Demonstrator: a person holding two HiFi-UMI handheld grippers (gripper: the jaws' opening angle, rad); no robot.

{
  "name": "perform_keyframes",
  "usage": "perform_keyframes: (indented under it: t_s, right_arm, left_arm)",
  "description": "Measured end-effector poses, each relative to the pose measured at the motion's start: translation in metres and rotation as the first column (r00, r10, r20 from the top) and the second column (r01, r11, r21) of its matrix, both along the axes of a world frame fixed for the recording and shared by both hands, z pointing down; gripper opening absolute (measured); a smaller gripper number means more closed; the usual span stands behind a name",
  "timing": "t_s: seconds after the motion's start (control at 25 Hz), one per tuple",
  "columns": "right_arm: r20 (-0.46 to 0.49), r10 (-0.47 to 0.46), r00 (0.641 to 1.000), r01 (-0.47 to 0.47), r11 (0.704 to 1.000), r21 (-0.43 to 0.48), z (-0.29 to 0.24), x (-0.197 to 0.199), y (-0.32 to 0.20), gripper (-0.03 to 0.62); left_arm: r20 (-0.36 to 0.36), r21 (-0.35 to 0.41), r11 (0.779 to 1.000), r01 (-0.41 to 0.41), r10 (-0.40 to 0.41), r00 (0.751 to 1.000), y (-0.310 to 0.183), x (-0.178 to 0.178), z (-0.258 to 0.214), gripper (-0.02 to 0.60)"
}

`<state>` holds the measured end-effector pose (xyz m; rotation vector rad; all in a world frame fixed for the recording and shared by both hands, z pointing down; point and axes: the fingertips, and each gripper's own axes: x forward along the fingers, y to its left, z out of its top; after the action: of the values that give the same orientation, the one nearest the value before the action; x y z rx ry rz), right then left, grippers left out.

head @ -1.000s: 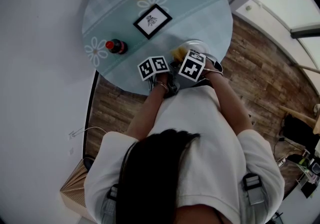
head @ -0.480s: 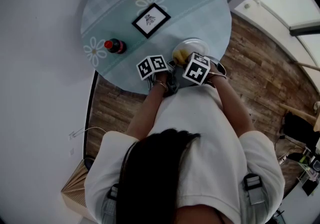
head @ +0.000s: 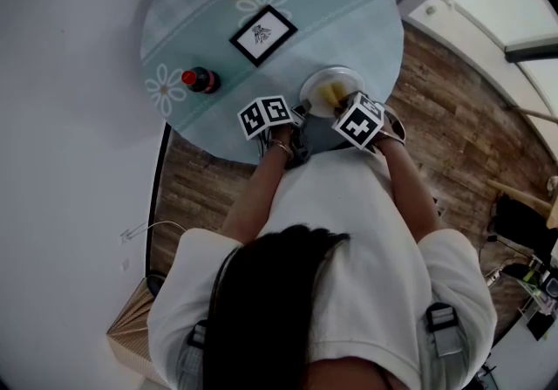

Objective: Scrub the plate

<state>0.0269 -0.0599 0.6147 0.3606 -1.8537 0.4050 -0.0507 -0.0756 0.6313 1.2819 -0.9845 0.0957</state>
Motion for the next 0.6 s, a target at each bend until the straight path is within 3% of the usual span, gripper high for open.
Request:
perform_keyframes:
  t_s: [0.44, 0.6]
  right_arm:
    - [-0.004, 0.143, 0.990, -0.142, 0.987, 0.076, 0.002, 0.029, -0.026, 0.064]
    - [-0.016, 0.139, 0.990, -0.137, 0.987, 0.088, 0.007, 0.024, -0.035, 0.064]
  left_arm:
    - [0.004, 0.001, 1.000, -0.006, 0.006, 1.000, 0.001, 0.001, -0.001, 0.044]
    - [0.005, 0.000, 1.000, -0.005, 0.005, 1.000, 0.001, 0.000, -0.001, 0.044]
